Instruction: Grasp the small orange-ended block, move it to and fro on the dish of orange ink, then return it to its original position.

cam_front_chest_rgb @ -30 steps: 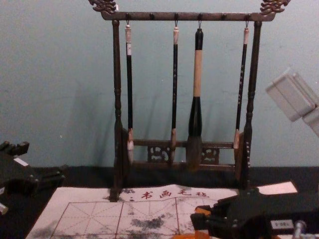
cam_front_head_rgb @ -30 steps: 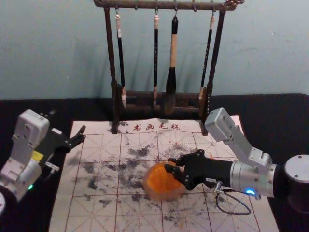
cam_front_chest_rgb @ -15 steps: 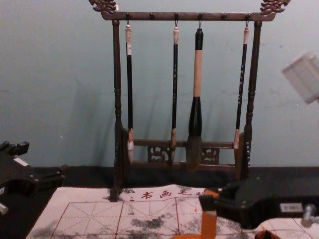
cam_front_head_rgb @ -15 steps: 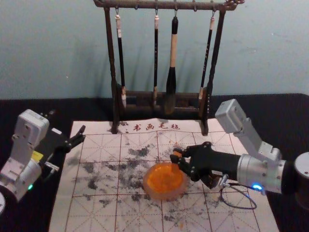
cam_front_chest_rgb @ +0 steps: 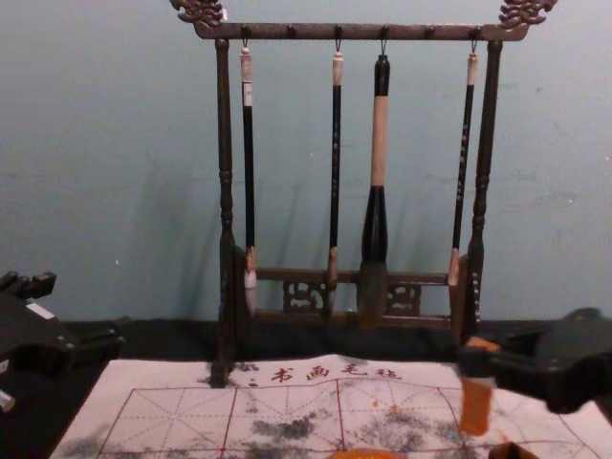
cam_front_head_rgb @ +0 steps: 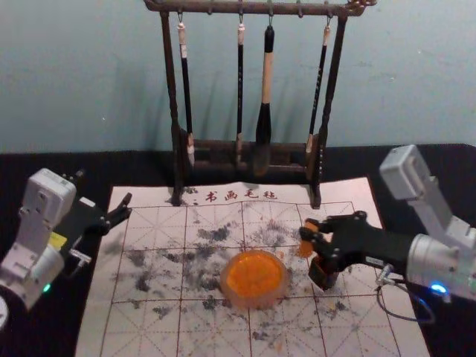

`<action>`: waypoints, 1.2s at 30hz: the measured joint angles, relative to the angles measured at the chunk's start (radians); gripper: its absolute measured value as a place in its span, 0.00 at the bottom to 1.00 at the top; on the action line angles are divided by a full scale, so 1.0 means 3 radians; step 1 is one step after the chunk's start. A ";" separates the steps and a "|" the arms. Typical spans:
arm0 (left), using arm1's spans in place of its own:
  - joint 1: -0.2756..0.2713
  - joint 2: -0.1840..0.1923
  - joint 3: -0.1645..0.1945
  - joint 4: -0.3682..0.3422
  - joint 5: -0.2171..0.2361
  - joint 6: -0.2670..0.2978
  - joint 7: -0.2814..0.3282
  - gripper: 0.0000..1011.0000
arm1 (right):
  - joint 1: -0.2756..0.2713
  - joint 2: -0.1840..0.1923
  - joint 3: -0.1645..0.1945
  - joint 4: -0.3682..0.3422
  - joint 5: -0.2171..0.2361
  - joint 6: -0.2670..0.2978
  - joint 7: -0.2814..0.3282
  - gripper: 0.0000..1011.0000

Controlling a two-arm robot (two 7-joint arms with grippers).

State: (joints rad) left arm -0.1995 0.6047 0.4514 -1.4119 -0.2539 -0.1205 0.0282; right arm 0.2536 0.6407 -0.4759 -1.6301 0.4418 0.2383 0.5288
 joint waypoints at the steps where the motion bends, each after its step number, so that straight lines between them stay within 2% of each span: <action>1: 0.0000 0.0000 0.0000 0.0000 0.0000 0.0000 0.0000 0.99 | -0.0024 0.0019 0.0021 -0.0021 0.0008 0.0002 -0.0012 0.08; 8: 0.0000 0.0000 0.0000 0.0000 0.0000 0.0000 0.0000 0.99 | -0.0236 0.0165 0.0183 -0.0182 0.0081 0.0010 -0.0106 0.08; 13: 0.0000 0.0000 0.0000 0.0000 0.0000 0.0000 0.0000 0.99 | -0.0321 0.0202 0.0232 -0.0217 0.0104 0.0026 -0.0136 0.08; 24: 0.0000 0.0000 0.0000 0.0000 0.0000 0.0000 0.0000 0.99 | -0.0363 0.0189 0.0248 -0.0169 0.0113 0.0059 -0.0155 0.08; 36: 0.0000 0.0000 0.0000 0.0000 0.0000 0.0000 0.0000 0.99 | -0.0285 0.0100 0.0197 -0.0012 0.0066 0.0082 -0.0155 0.08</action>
State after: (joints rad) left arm -0.1995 0.6047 0.4514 -1.4120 -0.2539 -0.1205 0.0283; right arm 0.1680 0.6708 -0.4168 -1.6336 0.4616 0.2630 0.4824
